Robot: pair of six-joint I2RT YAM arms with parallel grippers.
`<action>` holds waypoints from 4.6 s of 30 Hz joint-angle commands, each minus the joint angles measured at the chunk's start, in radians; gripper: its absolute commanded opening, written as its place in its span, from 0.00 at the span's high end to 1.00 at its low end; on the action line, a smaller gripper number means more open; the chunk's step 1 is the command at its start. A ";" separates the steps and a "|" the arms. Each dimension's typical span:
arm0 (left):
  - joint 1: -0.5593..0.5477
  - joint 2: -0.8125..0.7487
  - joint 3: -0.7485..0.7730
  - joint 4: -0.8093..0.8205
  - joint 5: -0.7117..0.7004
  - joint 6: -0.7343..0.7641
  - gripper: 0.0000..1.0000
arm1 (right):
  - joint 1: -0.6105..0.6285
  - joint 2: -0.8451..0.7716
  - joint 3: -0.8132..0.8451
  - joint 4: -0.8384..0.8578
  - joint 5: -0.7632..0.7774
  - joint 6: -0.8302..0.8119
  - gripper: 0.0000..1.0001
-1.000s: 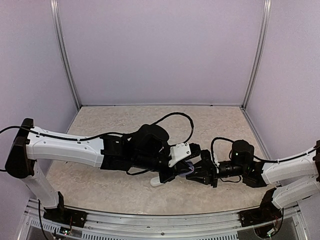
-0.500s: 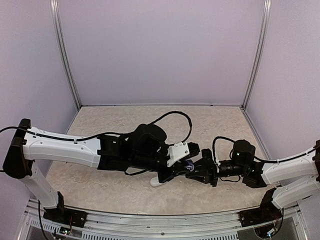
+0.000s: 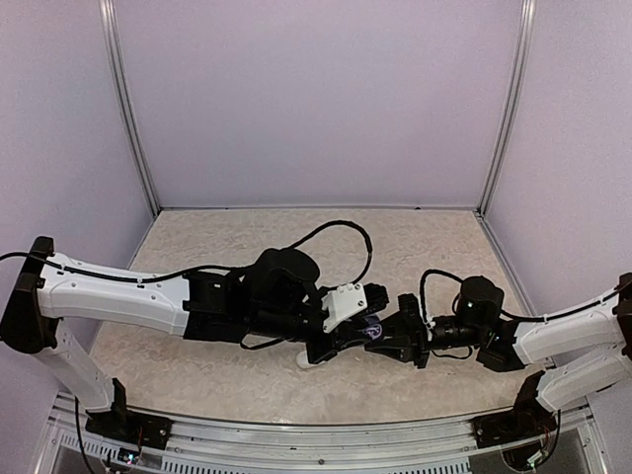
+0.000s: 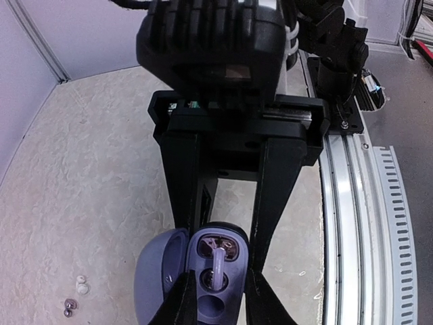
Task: Insert the wireless bluetooth earbuds into the charging case
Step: Insert the right earbud into the right side groove of the charging case, then adjust the right earbud in the right side groove of the charging case, then adjust the left earbud at the center of the board.
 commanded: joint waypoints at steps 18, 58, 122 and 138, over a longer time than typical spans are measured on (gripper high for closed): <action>-0.008 -0.020 -0.016 0.058 0.020 0.027 0.87 | 0.018 0.023 0.034 0.029 -0.019 -0.004 1.00; -0.004 0.042 -0.068 0.120 0.088 0.031 0.73 | 0.054 -0.091 0.027 -0.031 0.063 -0.008 1.00; 0.537 0.538 0.227 -0.129 -0.098 -0.382 0.61 | -0.184 -0.038 -0.066 0.179 0.039 0.210 1.00; 0.539 0.202 -0.117 0.036 -0.124 -0.389 0.55 | -0.183 -0.002 -0.055 0.193 0.017 0.201 1.00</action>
